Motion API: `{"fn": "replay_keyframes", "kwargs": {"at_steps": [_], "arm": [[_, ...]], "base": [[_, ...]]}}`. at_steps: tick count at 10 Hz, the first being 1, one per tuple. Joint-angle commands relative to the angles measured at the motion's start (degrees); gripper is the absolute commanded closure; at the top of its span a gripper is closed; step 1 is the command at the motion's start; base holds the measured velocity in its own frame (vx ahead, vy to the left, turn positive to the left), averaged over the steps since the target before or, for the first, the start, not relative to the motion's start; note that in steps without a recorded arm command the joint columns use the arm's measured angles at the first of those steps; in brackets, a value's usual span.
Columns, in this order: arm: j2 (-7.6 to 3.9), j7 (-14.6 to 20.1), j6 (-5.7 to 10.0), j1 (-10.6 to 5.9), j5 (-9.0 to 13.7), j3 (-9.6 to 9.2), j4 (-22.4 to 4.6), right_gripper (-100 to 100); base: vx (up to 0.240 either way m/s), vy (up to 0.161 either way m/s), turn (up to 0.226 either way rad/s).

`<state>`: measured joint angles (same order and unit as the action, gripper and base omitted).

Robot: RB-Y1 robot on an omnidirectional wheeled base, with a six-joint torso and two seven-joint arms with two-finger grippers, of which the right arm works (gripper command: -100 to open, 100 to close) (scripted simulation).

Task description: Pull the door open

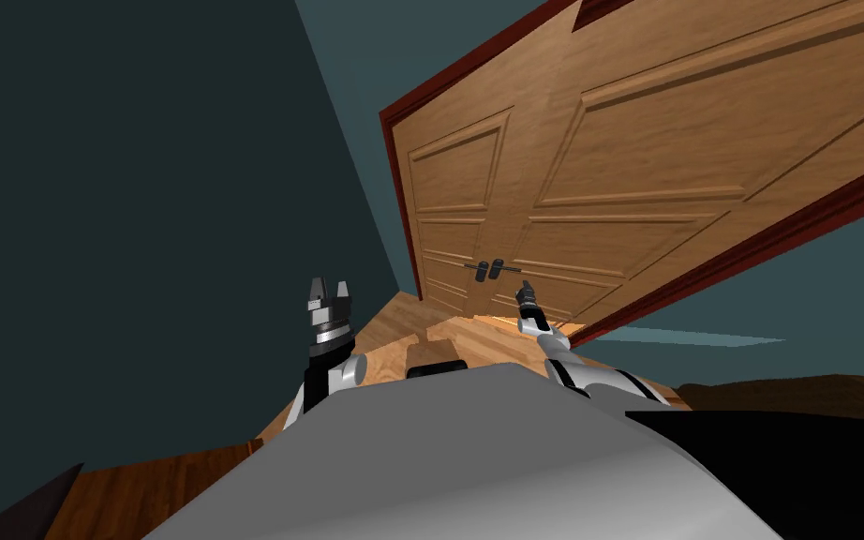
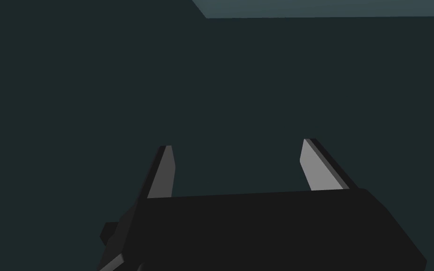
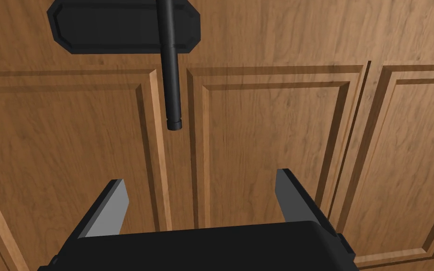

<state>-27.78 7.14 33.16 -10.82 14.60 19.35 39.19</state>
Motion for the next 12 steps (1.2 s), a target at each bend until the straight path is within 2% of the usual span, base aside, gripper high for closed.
{"fn": "replay_keyframes", "kwargs": {"at_steps": [1,2,3,6,9,10,12], "arm": [[-0.66,0.4,-0.2,-0.62,0.27,0.54,-1.82,-100],[-1.04,0.56,-0.22,-1.24,0.41,0.82,-3.25,-100],[-1.04,0.56,-0.22,-1.24,0.41,0.82,-3.25,-100],[-2.15,1.04,-0.26,-3.06,0.8,1.66,-7.44,-100],[-3.39,1.64,-0.31,-5.59,1.24,2.55,-12.53,-100],[-3.02,1.38,-0.35,-4.95,1.2,2.49,-11.21,-100],[-3.86,1.24,-0.55,-3.95,1.51,3.28,-11.8,-100]], "base": [[0.088,-0.004,0.051],[0.082,-0.001,0.075],[0.049,-0.007,0.028],[0.057,-0.01,0.068],[0.114,-0.017,0.12],[0.057,-0.008,0.026],[-0.021,-0.136,-0.154]]}}
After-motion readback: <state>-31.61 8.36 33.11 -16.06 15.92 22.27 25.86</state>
